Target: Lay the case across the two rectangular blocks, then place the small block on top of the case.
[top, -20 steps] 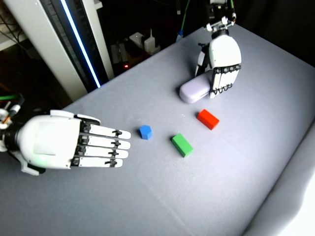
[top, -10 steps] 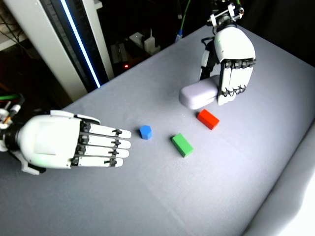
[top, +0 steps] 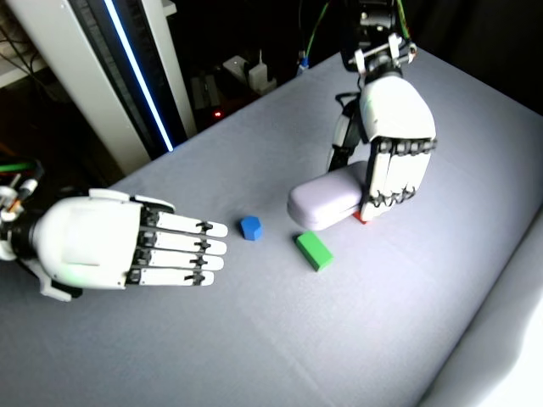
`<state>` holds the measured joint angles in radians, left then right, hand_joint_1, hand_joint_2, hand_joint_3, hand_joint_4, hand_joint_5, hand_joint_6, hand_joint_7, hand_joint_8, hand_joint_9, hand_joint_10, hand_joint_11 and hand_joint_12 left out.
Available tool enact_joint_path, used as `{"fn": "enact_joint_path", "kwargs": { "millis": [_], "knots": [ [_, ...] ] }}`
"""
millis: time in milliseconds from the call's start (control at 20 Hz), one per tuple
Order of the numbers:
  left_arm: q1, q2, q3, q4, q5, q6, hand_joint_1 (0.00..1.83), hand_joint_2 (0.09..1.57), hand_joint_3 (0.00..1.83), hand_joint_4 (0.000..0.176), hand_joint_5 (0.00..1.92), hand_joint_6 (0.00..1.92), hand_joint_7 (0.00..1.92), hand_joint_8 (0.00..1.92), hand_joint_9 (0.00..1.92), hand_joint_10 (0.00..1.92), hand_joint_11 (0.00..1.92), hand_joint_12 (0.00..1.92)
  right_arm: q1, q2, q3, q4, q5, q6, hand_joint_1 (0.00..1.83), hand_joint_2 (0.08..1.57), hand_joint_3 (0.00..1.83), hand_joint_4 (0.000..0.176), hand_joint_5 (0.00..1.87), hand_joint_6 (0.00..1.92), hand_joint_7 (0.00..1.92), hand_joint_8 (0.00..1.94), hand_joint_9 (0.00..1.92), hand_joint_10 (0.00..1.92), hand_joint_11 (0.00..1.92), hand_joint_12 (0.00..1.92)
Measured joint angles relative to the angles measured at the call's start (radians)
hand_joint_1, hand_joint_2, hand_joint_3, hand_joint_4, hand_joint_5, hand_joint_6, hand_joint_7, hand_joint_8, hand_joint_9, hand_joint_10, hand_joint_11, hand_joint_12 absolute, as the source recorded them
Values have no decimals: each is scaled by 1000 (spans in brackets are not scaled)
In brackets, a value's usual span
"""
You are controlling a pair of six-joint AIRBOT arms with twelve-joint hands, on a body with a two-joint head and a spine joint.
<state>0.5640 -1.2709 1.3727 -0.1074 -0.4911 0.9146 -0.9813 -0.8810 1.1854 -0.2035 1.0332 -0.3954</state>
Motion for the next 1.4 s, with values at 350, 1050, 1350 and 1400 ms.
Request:
{"fn": "enact_joint_path", "kwargs": {
  "millis": [350, 1050, 1350, 1400],
  "knots": [
    [-11, -55, 42, -40, 68, 51, 1383, 1103, 1, 0, 965, 800, 1003, 911, 943, 1272, 810, 1242, 0, 0, 3, -3, -7, 2, 618, 1302, 0, 0, 465, 0, 466, 1, 471, 8, 171, 862],
    [2, -60, 73, -86, 132, 102, 1379, 1122, 0, 0, 819, 1014, 964, 949, 994, 1201, 952, 858, 0, -8, 3, -5, -15, 3, 717, 1327, 0, 0, 437, 1, 438, 1, 418, 3, 28, 971],
    [2, -60, 73, -91, 140, 114, 1159, 1005, 0, 0, 818, 107, 899, 154, 1007, 45, 803, 783, 0, -8, 6, -8, -21, 4, 749, 1326, 1, 0, 441, 1, 444, 2, 427, 4, 39, 1000],
    [2, -60, 73, -92, 140, 116, 1125, 986, 0, 0, 813, 26, 891, 48, 965, 11, 750, 727, 0, -8, 6, -7, -21, 4, 756, 1323, 0, 0, 441, 1, 448, 3, 425, 2, 27, 993]
  ]
}}
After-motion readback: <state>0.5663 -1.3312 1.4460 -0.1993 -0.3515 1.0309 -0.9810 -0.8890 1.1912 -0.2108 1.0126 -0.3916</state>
